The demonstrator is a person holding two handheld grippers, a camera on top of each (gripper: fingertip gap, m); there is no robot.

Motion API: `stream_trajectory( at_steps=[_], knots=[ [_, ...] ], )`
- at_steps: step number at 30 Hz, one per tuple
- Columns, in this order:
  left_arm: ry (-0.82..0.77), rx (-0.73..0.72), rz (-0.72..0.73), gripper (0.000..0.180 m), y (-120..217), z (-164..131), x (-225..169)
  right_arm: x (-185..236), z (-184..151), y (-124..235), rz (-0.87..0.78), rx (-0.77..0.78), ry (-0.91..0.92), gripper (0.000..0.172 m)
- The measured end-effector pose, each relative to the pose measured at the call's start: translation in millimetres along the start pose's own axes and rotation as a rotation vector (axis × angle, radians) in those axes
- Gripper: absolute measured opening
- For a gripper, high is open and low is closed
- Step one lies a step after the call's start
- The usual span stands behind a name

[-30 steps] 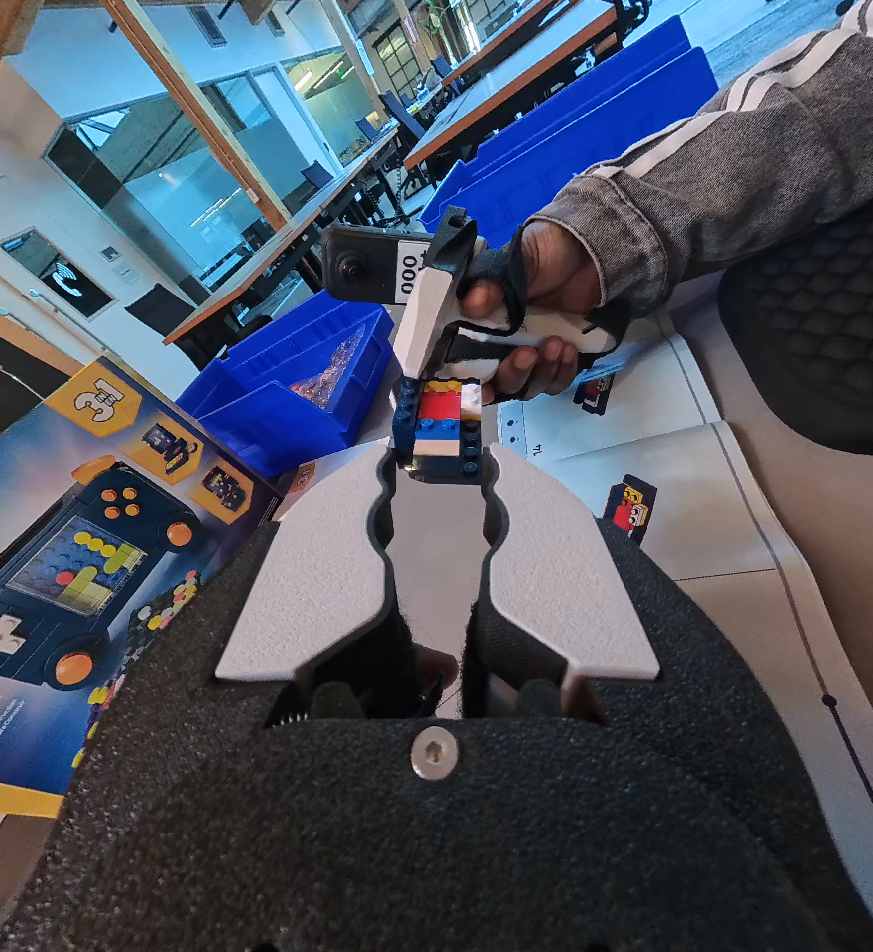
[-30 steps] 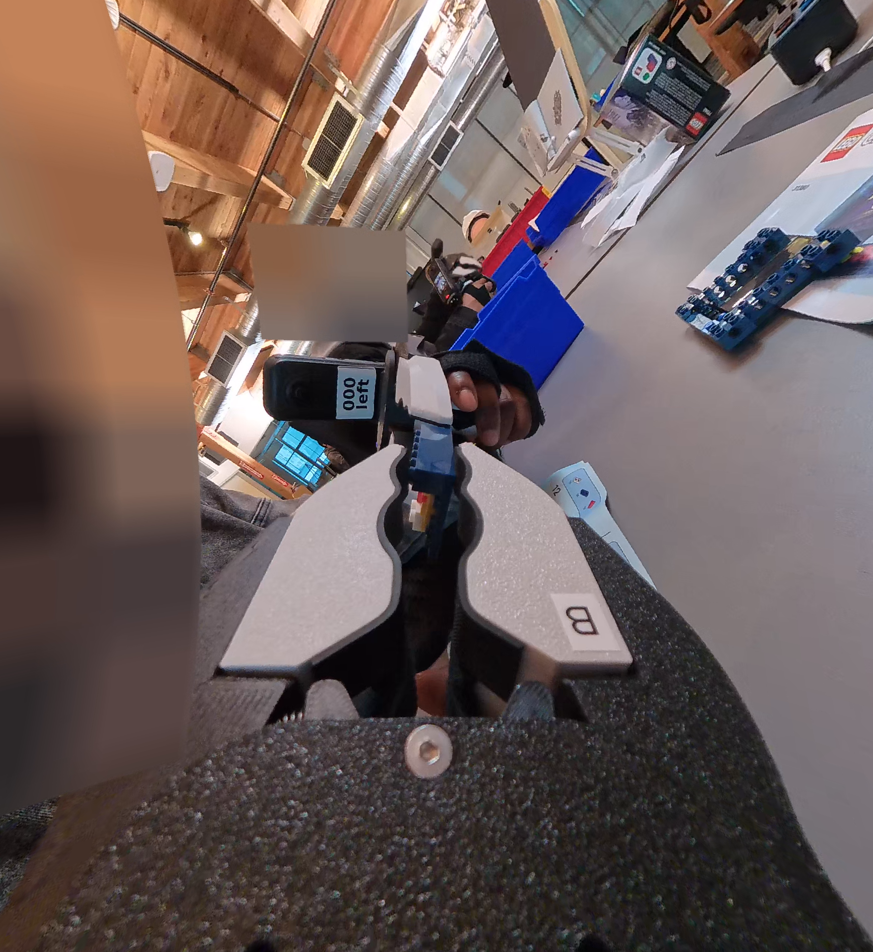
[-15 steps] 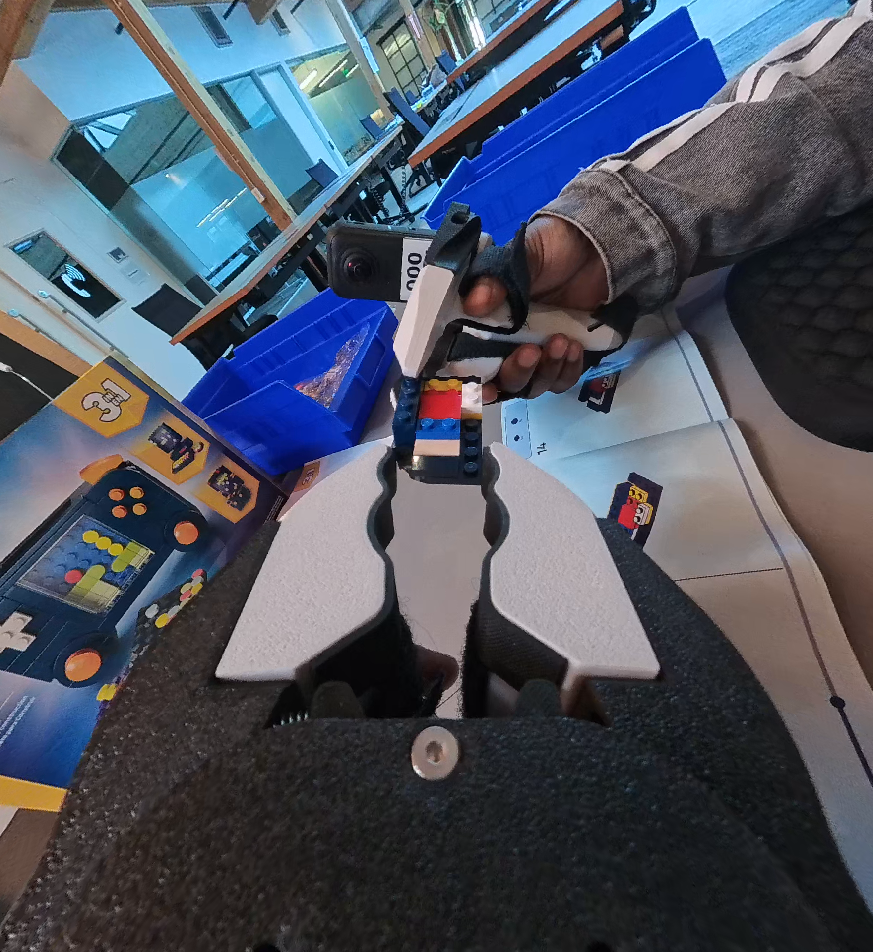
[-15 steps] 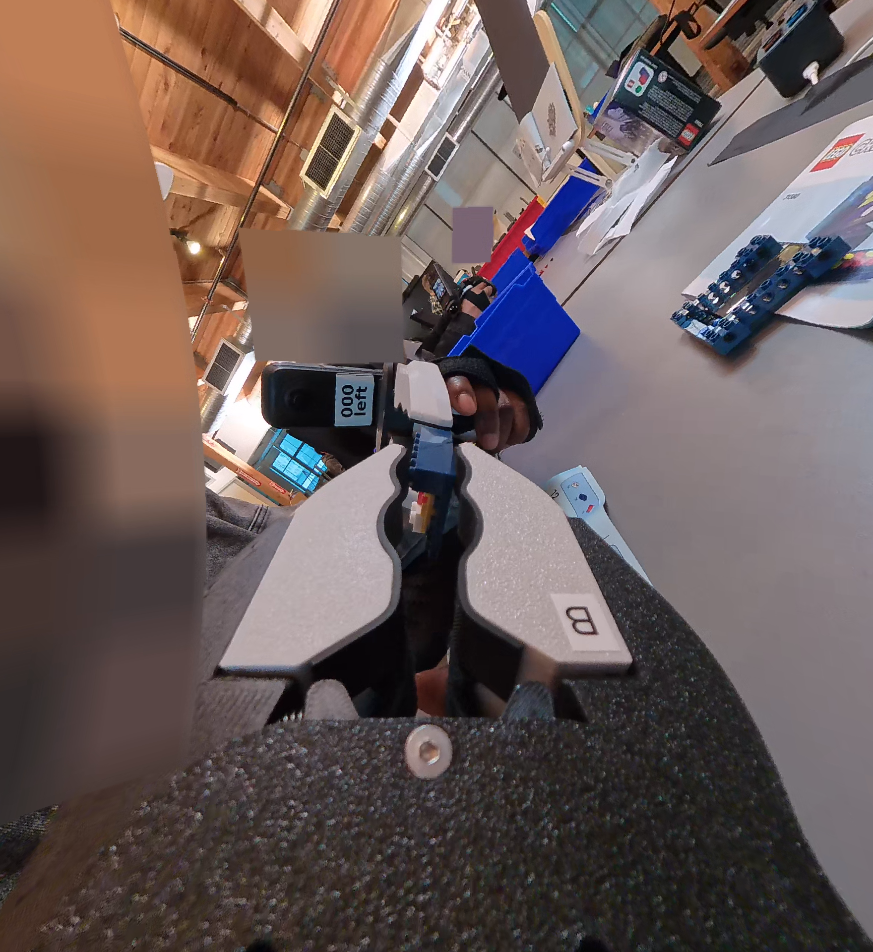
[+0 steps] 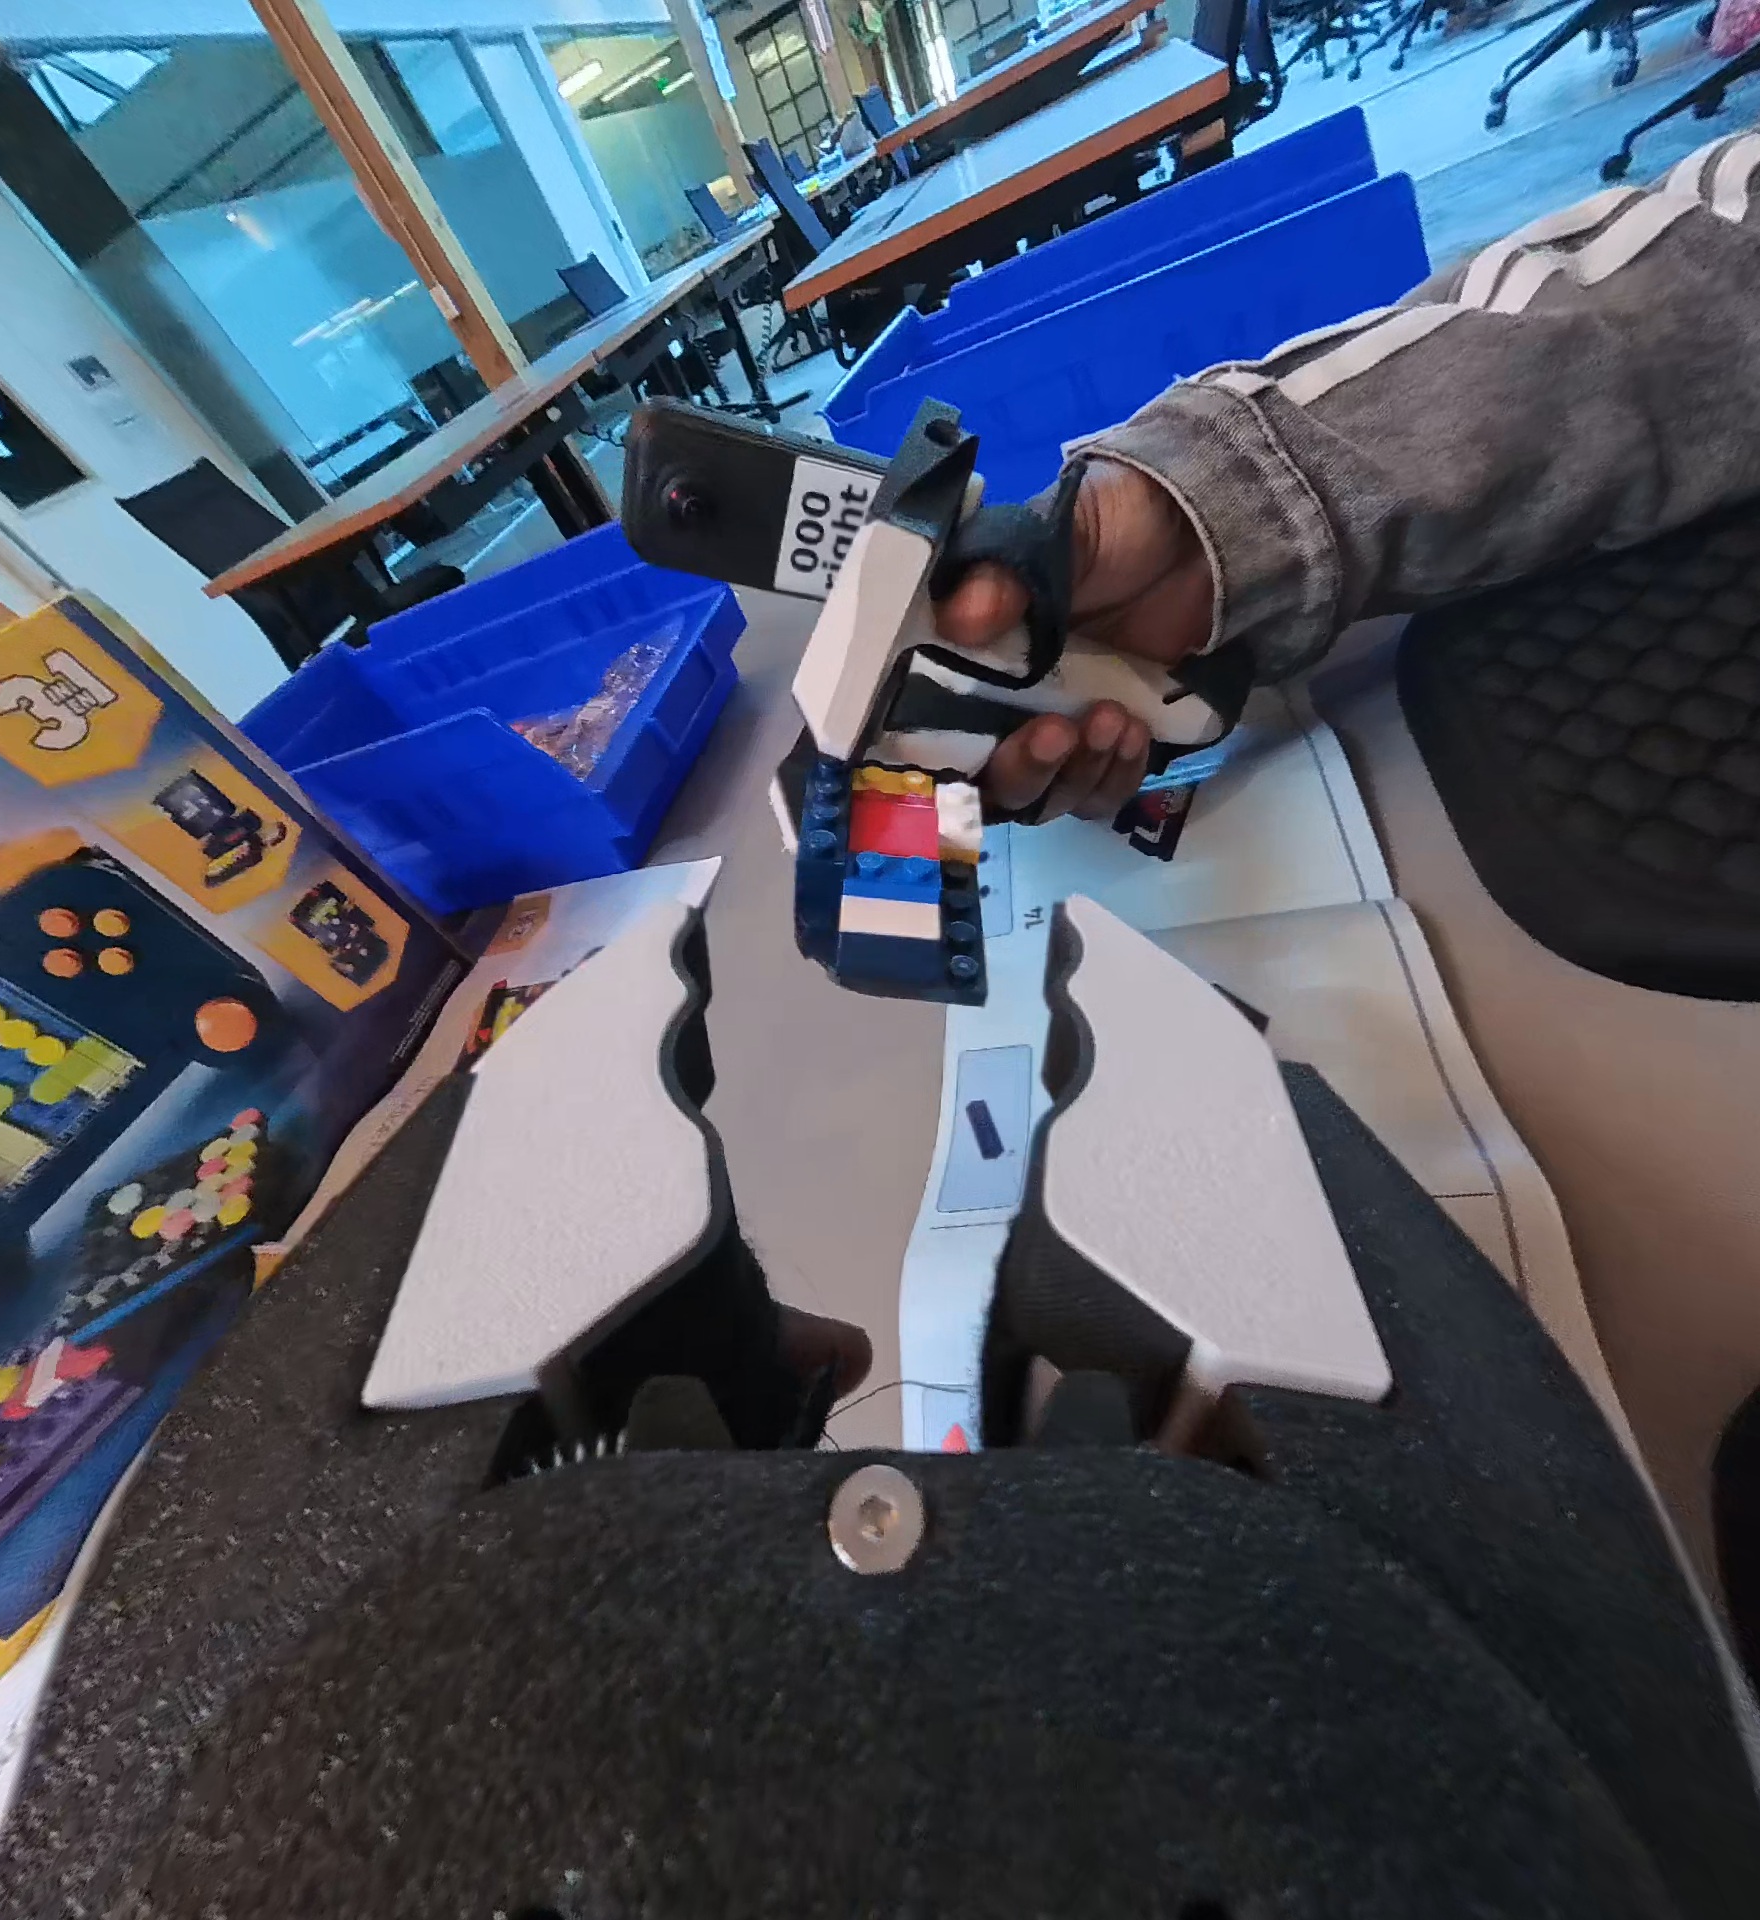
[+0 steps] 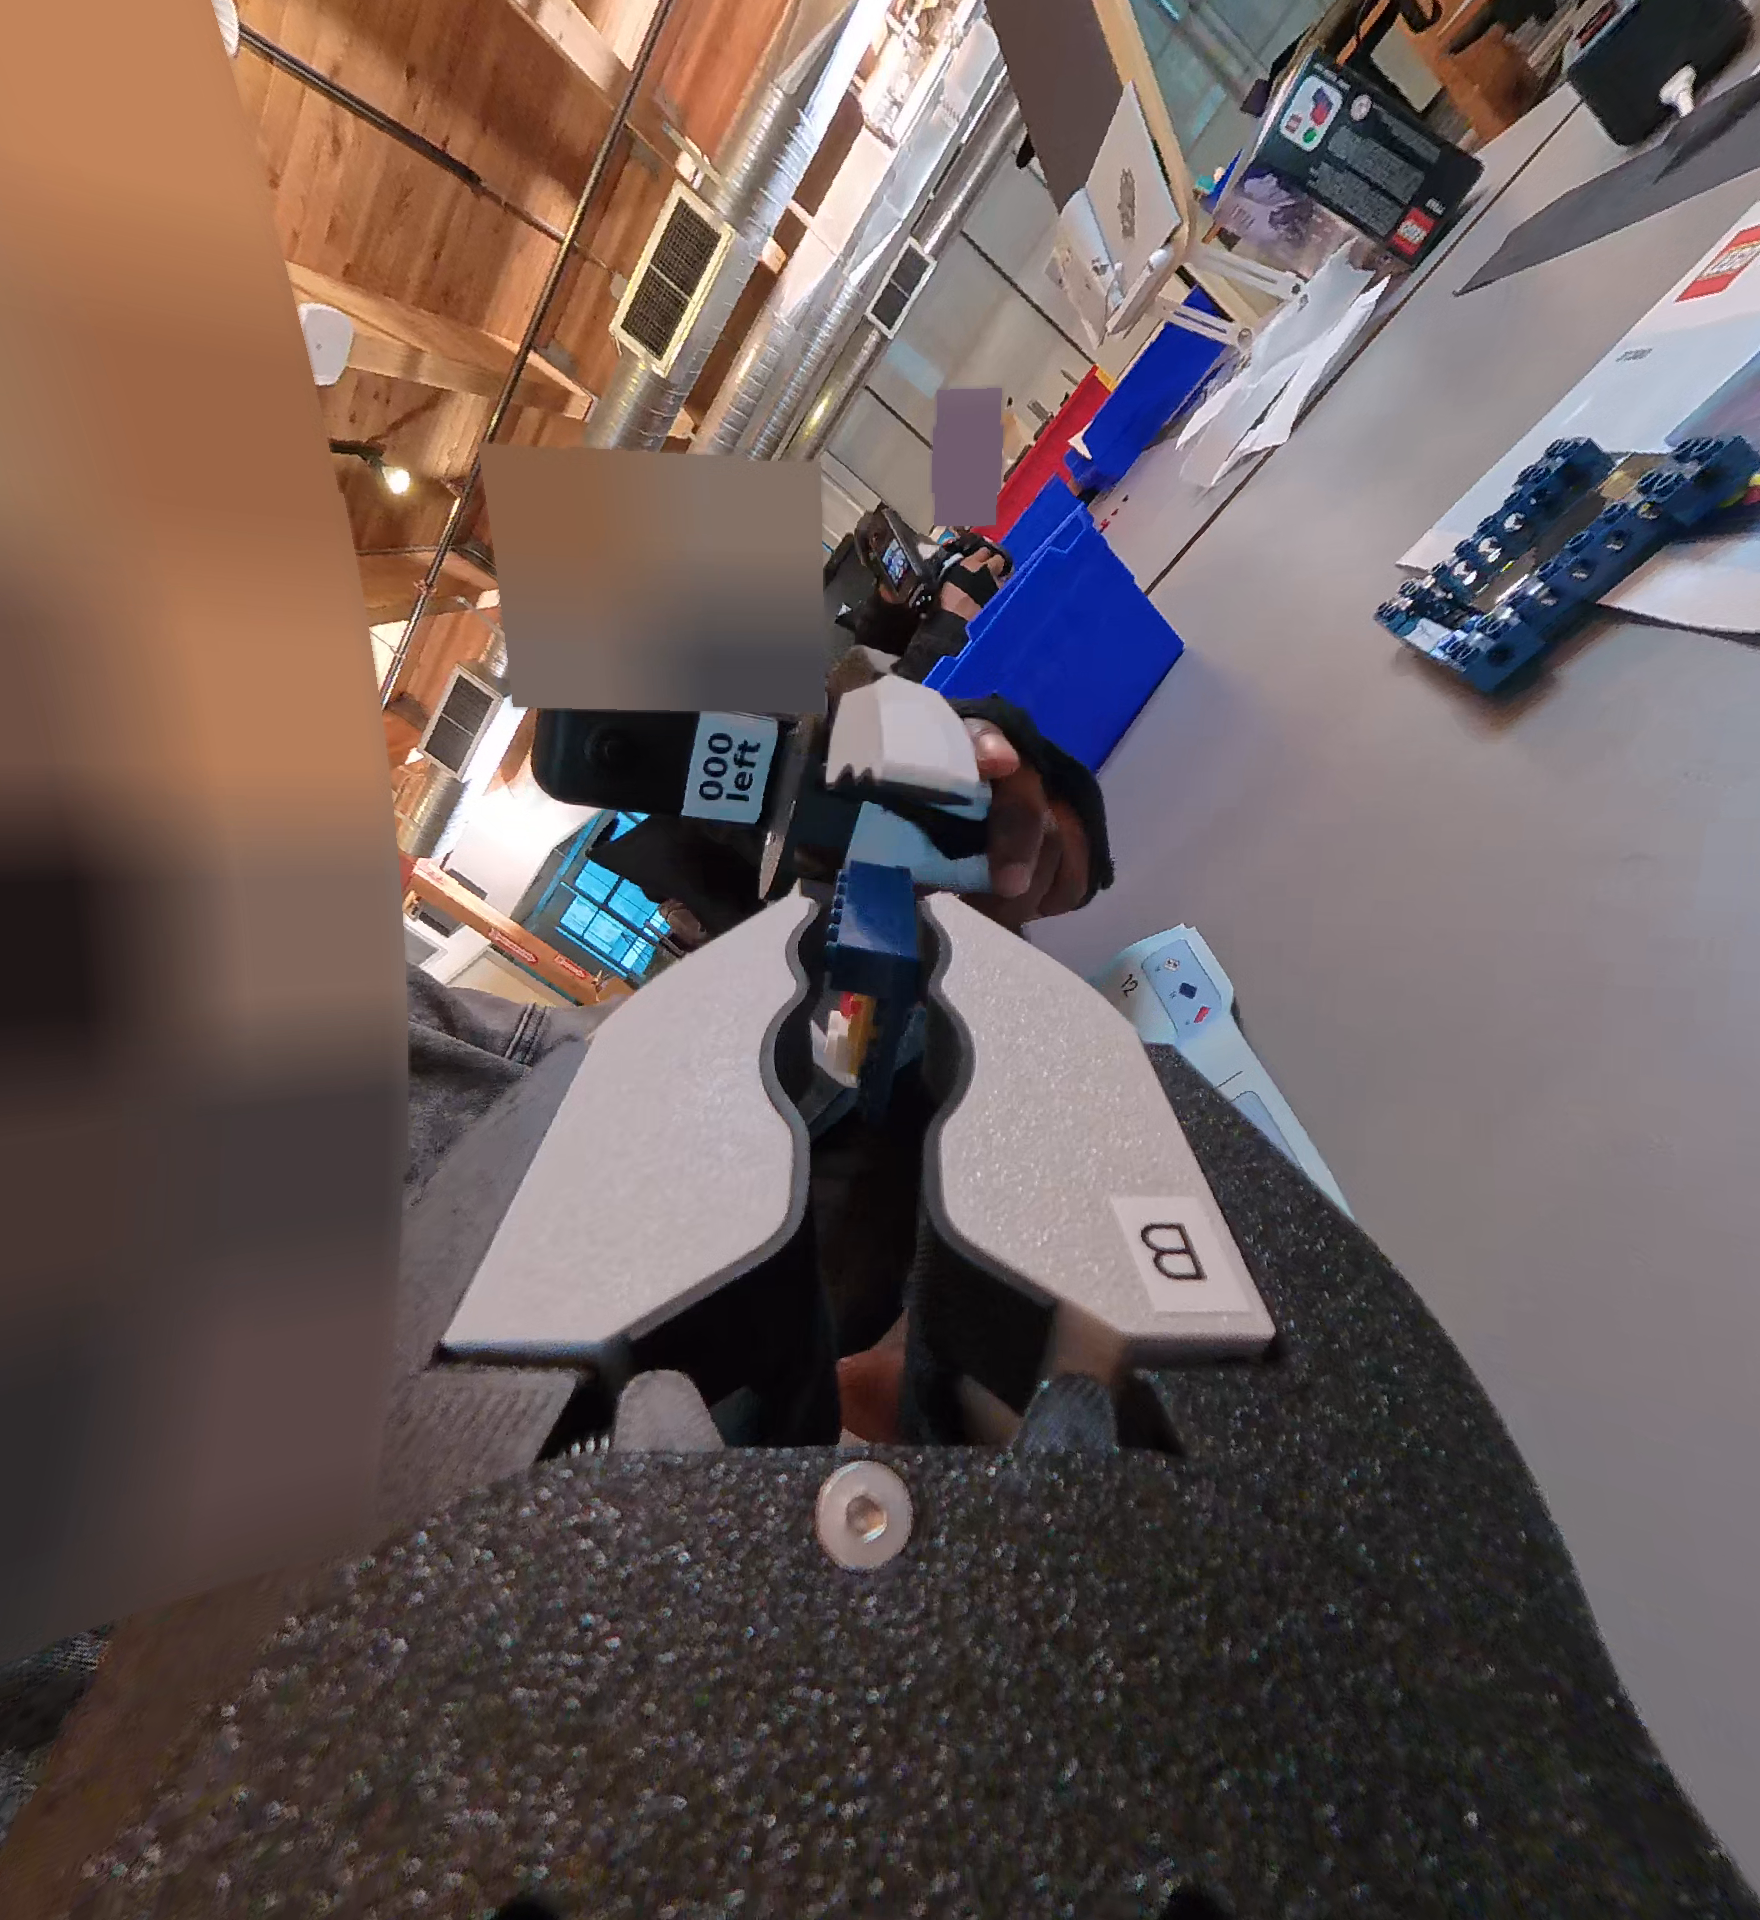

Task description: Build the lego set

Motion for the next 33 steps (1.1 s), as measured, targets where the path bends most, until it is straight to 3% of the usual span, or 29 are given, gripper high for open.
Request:
stream_trajectory(
  at_steps=[7,13,15,19,26,33],
  knots=[
    [-0.172,0.032,0.02,0.047,-4.3,2.1,-8.4,-0.3,-8.9,-9.1,0.025,0.029,-0.06,0.016],
    [-0.139,0.004,0.011,0.038,-1.9,4.0,-7.1,1.9,-8.2,-10.0,0.033,0.022,-0.031,0.016],
    [-0.105,-0.037,0.015,0.037,0.8,7.6,-4.9,6.7,-5.7,-10.1,0.056,0.008,0.037,0.017],
    [-0.005,-0.121,0.069,0.037,11.2,10.6,8.3,21.4,9.1,-2.7,0.058,-0.09,0.298,0.044],
    [0.19,-0.286,0.21,0.037,30.9,11.6,34.0,22.2,20.9,19.4,-0.213,-0.009,0.806,0.094],
    [0.208,-0.268,0.154,0.037,26.2,8.6,29.9,30.7,36.8,58.0,-0.303,0.012,0.951,0.089]
  ],
)
Point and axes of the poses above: each gripper's, where its closed fingertips meet, y back along the fingers, z out of its top, x = y × z across the jaws, the point moved 5 cm from there along y, back along the fingers, and after that the axes turned 3 degrees about -z, right-handed, at the moved point
